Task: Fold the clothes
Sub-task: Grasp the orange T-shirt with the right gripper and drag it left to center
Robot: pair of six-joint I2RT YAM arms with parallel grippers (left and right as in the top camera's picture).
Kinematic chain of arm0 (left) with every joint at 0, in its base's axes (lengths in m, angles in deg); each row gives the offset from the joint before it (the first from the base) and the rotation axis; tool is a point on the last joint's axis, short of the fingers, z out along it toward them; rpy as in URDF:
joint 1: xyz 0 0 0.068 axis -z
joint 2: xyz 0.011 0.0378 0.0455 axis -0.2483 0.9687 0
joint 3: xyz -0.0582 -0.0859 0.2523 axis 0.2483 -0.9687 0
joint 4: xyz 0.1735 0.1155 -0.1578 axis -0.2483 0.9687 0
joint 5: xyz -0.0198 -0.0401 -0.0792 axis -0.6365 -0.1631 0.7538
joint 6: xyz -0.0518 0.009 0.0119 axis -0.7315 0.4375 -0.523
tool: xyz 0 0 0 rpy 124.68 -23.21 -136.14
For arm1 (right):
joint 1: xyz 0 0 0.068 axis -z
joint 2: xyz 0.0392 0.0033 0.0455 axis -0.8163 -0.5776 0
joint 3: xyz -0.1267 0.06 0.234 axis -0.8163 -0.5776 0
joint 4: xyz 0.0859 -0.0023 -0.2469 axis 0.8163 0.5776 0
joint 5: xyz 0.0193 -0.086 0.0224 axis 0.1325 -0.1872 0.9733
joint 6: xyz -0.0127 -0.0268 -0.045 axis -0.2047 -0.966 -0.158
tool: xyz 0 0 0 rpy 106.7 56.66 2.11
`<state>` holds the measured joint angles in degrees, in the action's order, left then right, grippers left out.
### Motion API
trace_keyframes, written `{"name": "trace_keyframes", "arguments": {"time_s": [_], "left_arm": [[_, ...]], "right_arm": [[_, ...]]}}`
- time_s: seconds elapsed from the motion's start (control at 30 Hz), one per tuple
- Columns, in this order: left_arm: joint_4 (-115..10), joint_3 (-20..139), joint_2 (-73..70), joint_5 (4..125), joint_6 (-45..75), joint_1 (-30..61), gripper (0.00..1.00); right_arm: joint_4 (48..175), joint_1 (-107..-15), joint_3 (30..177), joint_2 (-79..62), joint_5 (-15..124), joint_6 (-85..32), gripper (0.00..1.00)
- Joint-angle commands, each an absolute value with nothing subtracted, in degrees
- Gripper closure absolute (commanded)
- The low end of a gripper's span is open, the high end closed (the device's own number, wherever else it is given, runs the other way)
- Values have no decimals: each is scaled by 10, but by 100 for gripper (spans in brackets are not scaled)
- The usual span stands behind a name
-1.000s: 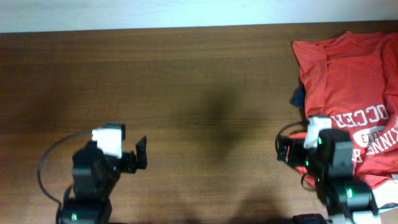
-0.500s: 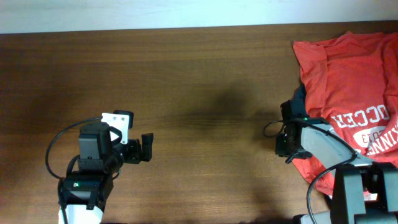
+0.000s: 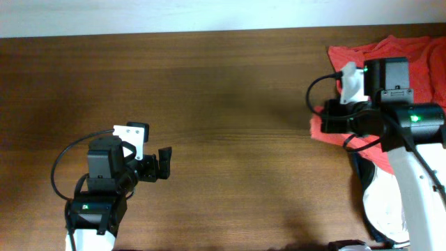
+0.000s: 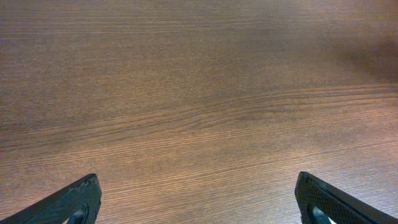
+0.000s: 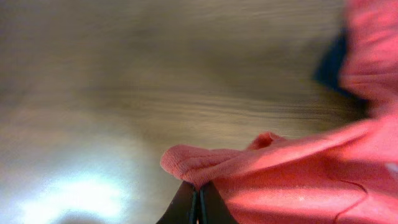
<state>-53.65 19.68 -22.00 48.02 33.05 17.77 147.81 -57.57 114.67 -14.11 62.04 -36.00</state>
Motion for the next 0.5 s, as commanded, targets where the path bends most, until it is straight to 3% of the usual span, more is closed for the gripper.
{"name": "trace_keyframes", "arguments": {"time_s": [0.0,0.1,0.27,0.3,0.33,0.37,0.4,0.47], "left_arm": [[-547,207,-221,489,325,176,1],[-557,207,-221,489,325,176,1],[-557,207,-221,489,325,176,1],[-558,207,-220,491,325,176,1],[-558,207,-221,499,325,176,1],[-560,207,-221,508,325,176,1],[-559,207,-221,517,325,176,1],[-572,207,-220,577,325,176,1]], "right_arm": [[1434,-675,1145,-142,762,-371,96],[1313,-818,1145,-170,725,-334,96],[1233,-926,1145,-298,674,-320,96],[1234,-926,1145,-303,660,-320,86],[1235,-924,1146,-302,609,-320,47],[1238,-922,1148,-297,574,-320,16],[1246,-916,1150,-287,545,-320,1],[1279,-884,1151,-261,533,-320,1]]}}
